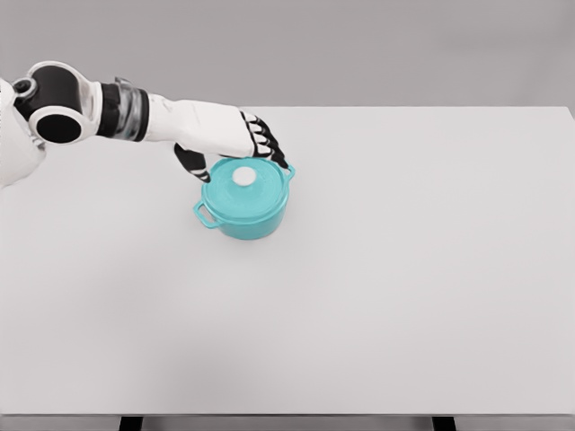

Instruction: Open the lid of the pot with left arm

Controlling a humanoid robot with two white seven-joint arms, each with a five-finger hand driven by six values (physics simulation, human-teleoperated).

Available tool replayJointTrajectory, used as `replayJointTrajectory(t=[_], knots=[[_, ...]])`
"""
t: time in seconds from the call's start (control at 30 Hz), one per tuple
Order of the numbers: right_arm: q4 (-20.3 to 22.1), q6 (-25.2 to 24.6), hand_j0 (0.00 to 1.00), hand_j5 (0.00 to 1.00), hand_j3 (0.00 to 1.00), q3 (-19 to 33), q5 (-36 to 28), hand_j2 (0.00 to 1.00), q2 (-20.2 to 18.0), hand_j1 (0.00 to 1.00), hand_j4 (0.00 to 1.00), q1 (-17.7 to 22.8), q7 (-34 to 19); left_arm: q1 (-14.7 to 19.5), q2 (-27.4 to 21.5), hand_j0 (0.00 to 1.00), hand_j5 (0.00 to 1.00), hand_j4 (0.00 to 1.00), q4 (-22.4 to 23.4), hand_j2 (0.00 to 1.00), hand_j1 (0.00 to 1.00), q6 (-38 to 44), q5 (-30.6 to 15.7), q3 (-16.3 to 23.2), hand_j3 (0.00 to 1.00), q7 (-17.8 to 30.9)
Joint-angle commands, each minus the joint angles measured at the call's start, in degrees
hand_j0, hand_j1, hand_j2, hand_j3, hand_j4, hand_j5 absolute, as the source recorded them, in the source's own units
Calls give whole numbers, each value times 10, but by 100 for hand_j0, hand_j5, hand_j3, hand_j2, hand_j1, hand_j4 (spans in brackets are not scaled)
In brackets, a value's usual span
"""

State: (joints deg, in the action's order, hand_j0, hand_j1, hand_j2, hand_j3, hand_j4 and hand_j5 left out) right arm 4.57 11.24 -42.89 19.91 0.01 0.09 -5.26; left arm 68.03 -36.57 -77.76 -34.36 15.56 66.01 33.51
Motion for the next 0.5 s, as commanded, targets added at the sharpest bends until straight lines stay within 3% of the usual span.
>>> replayJointTrajectory(t=[0.0, 0.47], knots=[[0, 0, 100, 100, 100, 0, 0, 100, 0, 100, 100, 0, 0, 0, 4, 92, 92, 92, 1, 92, 92, 4, -1, 5, 92, 0], [0, 0, 100, 100, 100, 0, 0, 100, 0, 100, 100, 0, 0, -2, 8, 85, 85, 85, 2, 85, 85, 6, 10, 10, 85, 1]])
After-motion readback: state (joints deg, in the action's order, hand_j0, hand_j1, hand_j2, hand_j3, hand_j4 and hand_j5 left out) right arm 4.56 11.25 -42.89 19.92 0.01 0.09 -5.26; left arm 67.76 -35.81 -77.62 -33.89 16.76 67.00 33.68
